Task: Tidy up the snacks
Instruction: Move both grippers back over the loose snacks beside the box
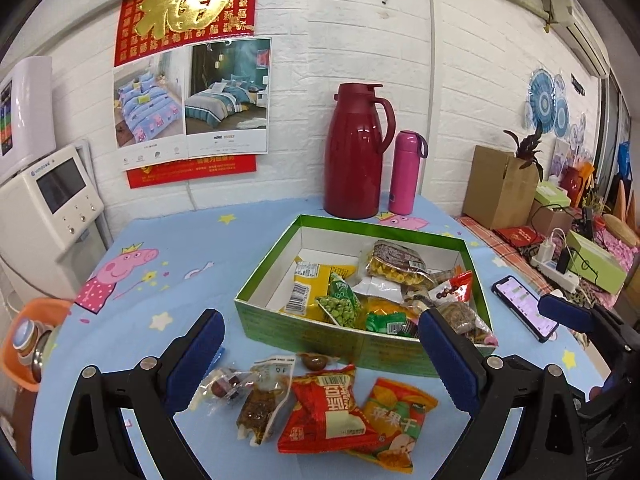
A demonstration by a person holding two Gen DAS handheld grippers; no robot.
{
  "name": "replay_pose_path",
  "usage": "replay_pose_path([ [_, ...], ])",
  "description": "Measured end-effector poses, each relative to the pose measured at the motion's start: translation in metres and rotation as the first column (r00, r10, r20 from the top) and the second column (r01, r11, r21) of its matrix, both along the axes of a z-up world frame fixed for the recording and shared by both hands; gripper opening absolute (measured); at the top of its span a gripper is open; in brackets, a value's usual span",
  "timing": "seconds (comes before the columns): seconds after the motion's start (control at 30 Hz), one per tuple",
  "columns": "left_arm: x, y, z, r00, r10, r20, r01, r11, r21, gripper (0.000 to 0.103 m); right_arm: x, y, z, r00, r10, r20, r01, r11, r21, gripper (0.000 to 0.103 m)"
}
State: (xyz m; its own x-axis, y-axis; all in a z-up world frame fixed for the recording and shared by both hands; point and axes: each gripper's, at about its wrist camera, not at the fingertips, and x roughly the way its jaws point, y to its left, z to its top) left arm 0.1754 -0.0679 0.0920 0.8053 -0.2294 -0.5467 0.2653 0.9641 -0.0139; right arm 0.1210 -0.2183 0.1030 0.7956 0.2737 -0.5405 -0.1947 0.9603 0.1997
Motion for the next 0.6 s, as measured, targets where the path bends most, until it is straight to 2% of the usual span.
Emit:
replay_pose_path([
  [0.2,-0.011,0.02,-0.011,1.0,-0.008,-0.03,0.008,1.0,0.002,0.099,-0.007,0.004,-0.009,1.0,0.013,-0.017,-0.012,0.997,0.074,0.102],
  [0.43,-0.006,0.072,-0.033,0.992,0.017,-0.126,-0.025,0.998,-0.061,0.099,-0.001,0.021,-0.032,0.982,0.104,-0.157,-0.086,0.989,0.118,0.102],
  [0.6,0.001,0.099,-0.052,0.976,-0.013,-0.216,-0.012,0.993,-0.116,0.097,0.01,0.033,-0.052,0.958,0.142,-0.249,-0.098,0.979,0.179,0.102],
])
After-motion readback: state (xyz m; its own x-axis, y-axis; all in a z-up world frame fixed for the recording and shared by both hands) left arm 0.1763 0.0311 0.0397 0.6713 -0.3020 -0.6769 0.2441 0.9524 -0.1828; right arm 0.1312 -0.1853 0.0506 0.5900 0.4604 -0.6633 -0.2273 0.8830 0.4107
